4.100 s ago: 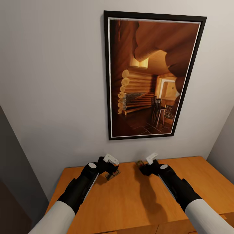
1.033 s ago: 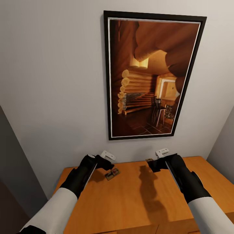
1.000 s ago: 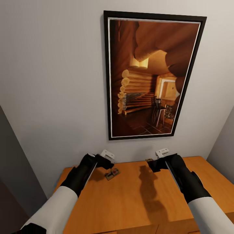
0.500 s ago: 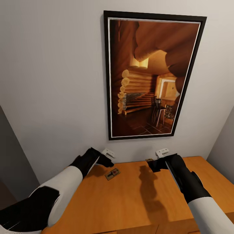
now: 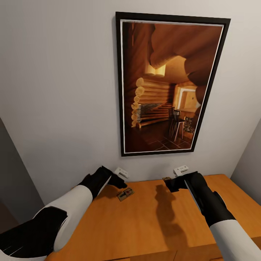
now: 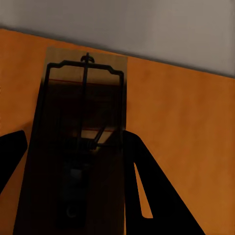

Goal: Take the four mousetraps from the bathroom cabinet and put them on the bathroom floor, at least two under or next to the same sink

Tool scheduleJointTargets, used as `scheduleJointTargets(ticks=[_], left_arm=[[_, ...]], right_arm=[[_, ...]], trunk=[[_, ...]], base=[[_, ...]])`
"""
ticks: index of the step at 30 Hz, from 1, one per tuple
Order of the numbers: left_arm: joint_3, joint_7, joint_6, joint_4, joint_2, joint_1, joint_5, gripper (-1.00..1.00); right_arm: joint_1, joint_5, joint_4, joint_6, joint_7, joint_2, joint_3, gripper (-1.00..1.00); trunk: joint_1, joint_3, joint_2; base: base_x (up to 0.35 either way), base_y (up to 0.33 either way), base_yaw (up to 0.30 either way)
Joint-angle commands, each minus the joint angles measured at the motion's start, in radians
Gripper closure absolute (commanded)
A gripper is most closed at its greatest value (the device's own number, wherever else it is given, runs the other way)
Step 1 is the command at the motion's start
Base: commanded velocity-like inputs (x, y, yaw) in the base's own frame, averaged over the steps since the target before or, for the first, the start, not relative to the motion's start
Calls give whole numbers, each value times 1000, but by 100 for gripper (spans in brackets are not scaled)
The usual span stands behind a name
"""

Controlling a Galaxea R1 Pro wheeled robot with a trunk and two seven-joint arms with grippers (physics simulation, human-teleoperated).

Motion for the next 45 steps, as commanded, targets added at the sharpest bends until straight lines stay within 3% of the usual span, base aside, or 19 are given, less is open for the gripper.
scheduleJointTargets(ticks=[1,13,23,45], left_arm=[[0,-8,4,1,0,-1,-10,-100],[-2,-113,12,7,0,-16,-15,-100],[-31,-121,6,14,0,-16,-13,-100],[-34,-121,-6,13,0,-15,-8,-100]], right_arm=[[-1,11,-1,3,8,-1,2,100],[-1,11,0,3,8,-1,2,100],[-1,11,0,2,7,-1,2,100],[-1,11,2,0,8,-1,2,100]], trunk=[[1,-2,-2],[1,-2,-2],[1,-2,-2],[1,-2,-2]], base=[[0,0,0],[0,0,0],[0,0,0],[0,0,0]])
